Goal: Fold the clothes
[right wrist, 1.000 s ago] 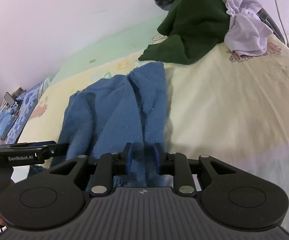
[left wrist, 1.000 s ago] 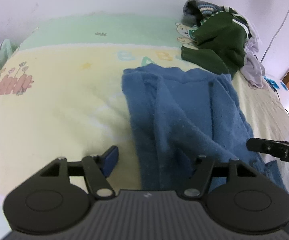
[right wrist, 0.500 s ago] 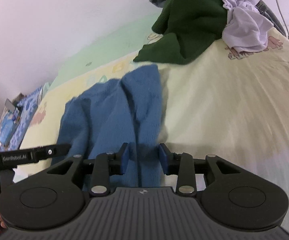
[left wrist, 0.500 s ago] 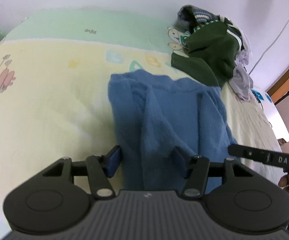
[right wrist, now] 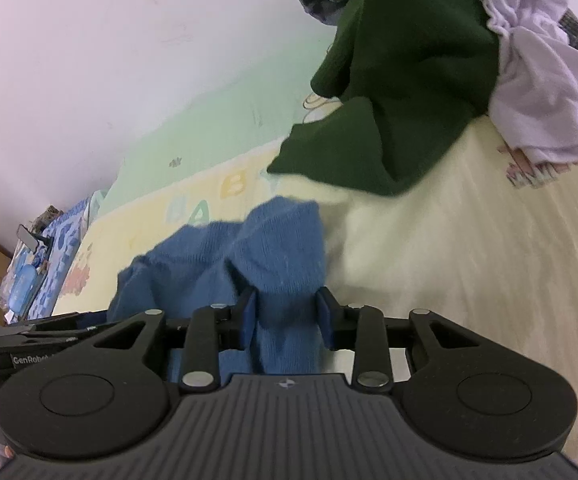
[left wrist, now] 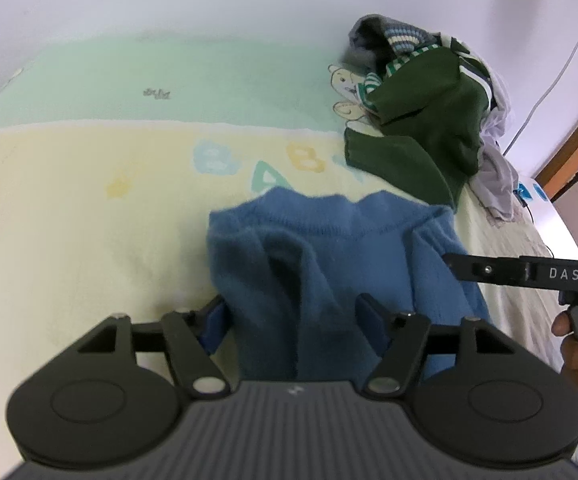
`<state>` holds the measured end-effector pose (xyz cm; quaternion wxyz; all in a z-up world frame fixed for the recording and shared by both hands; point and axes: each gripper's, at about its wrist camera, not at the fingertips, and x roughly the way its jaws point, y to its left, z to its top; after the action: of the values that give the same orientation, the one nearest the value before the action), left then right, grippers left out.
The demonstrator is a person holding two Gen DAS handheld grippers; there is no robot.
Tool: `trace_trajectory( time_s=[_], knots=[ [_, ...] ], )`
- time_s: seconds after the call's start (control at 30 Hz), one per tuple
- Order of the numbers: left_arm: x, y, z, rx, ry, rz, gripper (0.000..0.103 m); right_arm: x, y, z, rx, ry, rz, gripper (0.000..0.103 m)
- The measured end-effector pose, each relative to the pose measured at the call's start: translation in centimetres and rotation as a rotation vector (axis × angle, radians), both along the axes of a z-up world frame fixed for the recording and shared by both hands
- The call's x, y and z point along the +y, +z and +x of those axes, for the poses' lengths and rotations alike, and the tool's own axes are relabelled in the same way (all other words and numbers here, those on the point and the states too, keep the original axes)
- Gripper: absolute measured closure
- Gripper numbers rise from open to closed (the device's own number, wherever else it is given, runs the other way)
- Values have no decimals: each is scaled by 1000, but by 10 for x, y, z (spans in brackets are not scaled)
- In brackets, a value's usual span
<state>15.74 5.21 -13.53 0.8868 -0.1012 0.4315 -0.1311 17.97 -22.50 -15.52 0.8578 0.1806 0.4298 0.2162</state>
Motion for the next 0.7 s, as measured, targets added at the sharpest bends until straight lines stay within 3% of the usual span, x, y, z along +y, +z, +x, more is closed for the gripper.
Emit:
trace_trajectory(
  time_s=[0.3,0.47,0.7],
  knots=[
    [8,-2,22,-18,-43,-41,26,13,2,34,1,89,-23,61],
    [19,-3,25,-11,-30,-117,27,4,-1,39,30,99,38,59],
    [17,-3,33,-2,-45,-110,26,4,-2,51,59,79,86,58]
  ],
)
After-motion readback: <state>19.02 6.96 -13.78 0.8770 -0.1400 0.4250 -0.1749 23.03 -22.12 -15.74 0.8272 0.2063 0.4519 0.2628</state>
